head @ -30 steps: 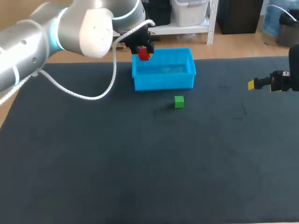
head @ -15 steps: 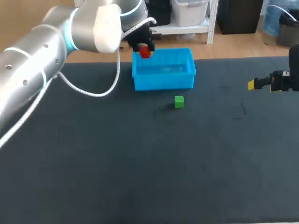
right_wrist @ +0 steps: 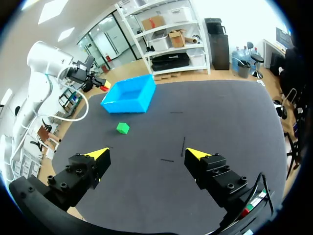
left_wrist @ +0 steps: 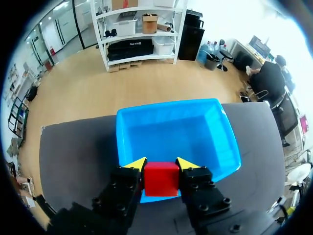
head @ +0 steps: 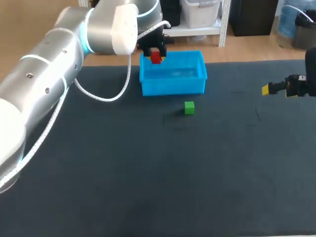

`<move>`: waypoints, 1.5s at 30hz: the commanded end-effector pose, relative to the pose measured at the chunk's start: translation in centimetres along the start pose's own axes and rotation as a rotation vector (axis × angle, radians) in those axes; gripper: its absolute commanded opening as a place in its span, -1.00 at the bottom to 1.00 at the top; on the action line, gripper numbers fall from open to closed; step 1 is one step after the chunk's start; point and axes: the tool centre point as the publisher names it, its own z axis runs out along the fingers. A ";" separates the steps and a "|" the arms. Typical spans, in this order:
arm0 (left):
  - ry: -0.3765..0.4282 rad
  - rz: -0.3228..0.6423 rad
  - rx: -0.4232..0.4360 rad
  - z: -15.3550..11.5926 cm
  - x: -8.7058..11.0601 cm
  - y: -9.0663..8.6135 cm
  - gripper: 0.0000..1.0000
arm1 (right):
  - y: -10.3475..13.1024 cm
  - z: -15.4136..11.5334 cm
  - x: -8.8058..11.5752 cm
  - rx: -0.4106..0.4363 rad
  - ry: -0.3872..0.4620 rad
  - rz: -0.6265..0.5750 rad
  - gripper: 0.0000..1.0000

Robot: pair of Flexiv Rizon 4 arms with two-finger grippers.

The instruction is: Use the left arm to pick the red cube and place it into the blue plastic box first, then use the right arm to grasp the green cube and put it into the same blue plastic box after the first action is fully finished.

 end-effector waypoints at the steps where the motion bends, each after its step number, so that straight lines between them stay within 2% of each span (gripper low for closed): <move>1: 0.125 -0.001 -0.006 0.8 -1.2 -0.3 -1.00 | 0.0 0.0 0.0 0.000 0.001 -0.001 1.00; 23: 0.207 -0.024 -0.052 3.7 0.1 0.0 -1.00 | 0.0 0.0 0.0 0.000 0.001 -0.001 1.00; 24: 0.209 -0.024 -0.053 3.7 0.1 0.0 -0.73 | 0.0 0.0 0.0 0.000 0.001 -0.001 1.00; 25: 0.214 -0.025 -0.053 3.8 0.2 0.0 -0.60 | 0.0 0.0 0.0 0.000 0.001 -0.001 1.00; 29: 0.219 -0.026 -0.055 3.9 0.3 0.0 -0.50 | 0.0 0.0 0.0 0.000 0.001 -0.001 1.00; 31: 0.224 -0.025 -0.055 4.0 0.4 0.0 -0.35 | 0.0 0.0 0.0 0.000 0.001 -0.001 1.00; 33: 0.224 -0.025 -0.055 4.0 0.4 0.0 -0.31 | 0.0 0.0 0.0 0.000 0.001 -0.001 1.00; 36: 0.225 -0.024 -0.057 4.0 0.5 0.1 -0.08 | 0.0 0.0 0.0 0.000 0.001 -0.001 1.00; 37: 0.224 -0.023 -0.057 3.9 0.5 0.1 0.18 | 0.0 0.0 0.0 0.000 0.001 -0.001 1.00; 40: 0.223 -0.024 -0.057 3.8 0.5 0.2 0.70 | 0.0 0.0 0.0 0.000 0.001 -0.001 1.00; 41: 0.223 -0.023 -0.056 3.8 0.5 0.2 0.78 | 0.0 0.0 0.0 0.000 0.001 -0.001 1.00; 45: 0.219 -0.021 -0.054 3.5 0.6 0.2 0.87 | 0.0 0.0 0.0 0.000 0.001 -0.001 1.00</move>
